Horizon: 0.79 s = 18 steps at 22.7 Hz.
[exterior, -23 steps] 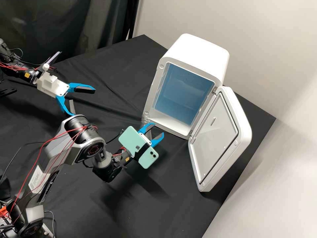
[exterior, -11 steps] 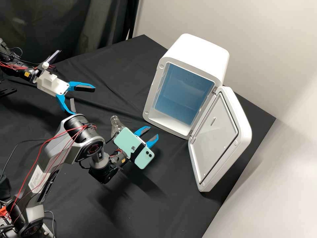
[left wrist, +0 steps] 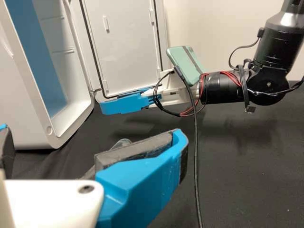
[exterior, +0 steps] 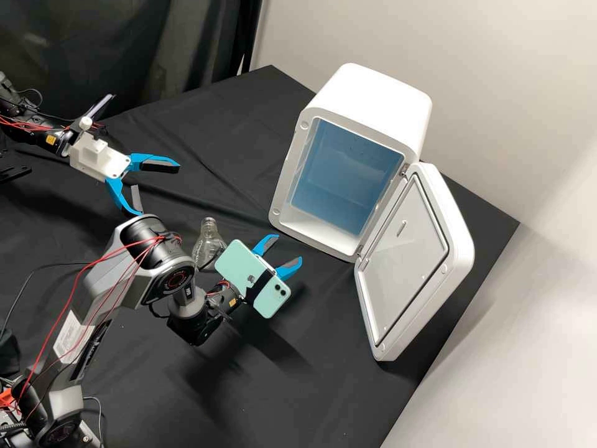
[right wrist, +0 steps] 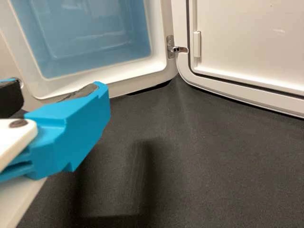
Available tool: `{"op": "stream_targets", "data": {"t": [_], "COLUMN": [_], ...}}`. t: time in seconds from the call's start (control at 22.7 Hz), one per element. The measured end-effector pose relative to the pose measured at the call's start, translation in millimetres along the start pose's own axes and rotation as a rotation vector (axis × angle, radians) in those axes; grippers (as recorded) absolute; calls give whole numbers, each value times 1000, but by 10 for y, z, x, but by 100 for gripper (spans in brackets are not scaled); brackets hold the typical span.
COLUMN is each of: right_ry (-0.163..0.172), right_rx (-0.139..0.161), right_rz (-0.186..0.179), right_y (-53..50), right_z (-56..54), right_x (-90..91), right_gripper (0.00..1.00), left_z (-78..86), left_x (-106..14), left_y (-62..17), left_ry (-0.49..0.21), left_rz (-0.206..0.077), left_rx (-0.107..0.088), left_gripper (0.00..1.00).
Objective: Take the flask out of the incubator
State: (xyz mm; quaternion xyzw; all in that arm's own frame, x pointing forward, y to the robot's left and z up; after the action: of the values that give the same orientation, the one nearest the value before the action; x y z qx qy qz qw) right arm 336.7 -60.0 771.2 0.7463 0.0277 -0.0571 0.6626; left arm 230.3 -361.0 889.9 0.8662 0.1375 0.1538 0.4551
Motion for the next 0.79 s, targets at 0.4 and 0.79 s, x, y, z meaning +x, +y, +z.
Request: {"op": "stream_targets", "data": {"t": [0.4,0.79], "right_ry": [34,50], "right_rx": [-9,-50], "right_rz": [28,55], "right_y": [109,148], "right_z": [-187,-316], "right_x": [-162,-284], "right_gripper": [100,100], "left_z": [18,83], "left_x": [-20,-75], "left_y": [-33,-11], "left_ry": [4,48], "left_rz": [-5,103], "left_rx": [3,3], "left_gripper": [100,100]}}
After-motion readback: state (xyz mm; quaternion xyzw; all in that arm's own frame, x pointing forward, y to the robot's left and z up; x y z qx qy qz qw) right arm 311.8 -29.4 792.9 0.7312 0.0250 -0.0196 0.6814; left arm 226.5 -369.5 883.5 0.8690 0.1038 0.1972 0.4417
